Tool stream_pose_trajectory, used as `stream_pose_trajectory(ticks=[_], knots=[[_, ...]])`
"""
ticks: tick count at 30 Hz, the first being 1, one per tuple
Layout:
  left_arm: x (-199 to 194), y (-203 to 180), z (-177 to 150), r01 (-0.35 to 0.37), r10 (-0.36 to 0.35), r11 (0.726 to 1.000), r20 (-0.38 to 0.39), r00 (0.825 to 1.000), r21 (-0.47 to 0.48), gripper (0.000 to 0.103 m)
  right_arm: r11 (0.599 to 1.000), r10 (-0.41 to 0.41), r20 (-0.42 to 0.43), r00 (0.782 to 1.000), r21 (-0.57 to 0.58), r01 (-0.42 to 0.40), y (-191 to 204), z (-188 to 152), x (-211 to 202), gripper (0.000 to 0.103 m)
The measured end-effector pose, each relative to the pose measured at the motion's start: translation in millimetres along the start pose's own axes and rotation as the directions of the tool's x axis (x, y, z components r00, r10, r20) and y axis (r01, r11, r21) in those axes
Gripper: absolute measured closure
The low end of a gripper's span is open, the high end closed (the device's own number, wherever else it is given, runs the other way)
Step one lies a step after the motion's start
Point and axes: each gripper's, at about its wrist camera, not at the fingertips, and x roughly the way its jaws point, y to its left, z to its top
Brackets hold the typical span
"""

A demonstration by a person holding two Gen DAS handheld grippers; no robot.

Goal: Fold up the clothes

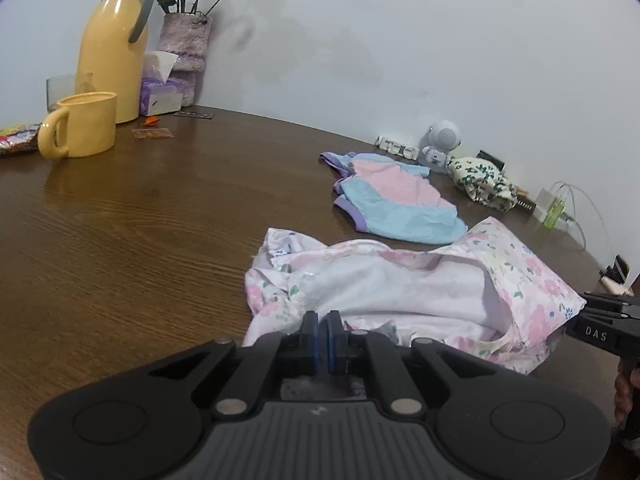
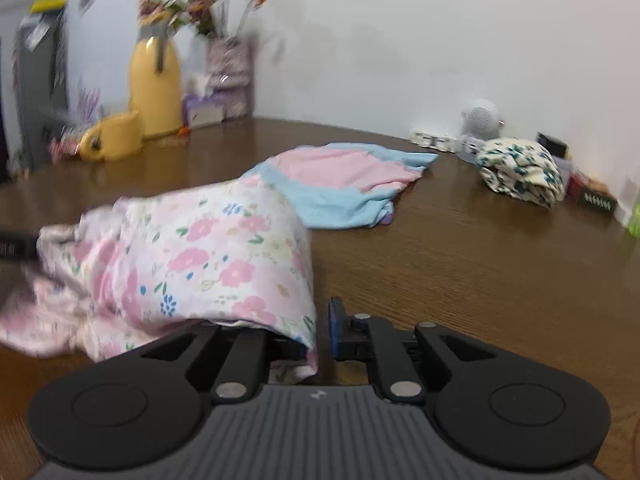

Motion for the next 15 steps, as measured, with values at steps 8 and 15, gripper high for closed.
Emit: stream_pose_trajectory(ticks=[8, 15], knots=[[-12.9, -18.0, 12.4, 0.020, -0.024, 0.997, 0.056, 0.998, 0.081, 0.095, 0.970, -0.033, 0.082, 0.996, -0.237, 0.052, 27.1, 14.4, -3.7, 0.049], [-6.1, -46.0, 14.6, 0.116, -0.122, 0.974, 0.018, 0.992, 0.197, 0.092, 0.980, -0.117, 0.053, 0.992, -0.153, 0.124, 16.6, 19.8, 5.7, 0.100]])
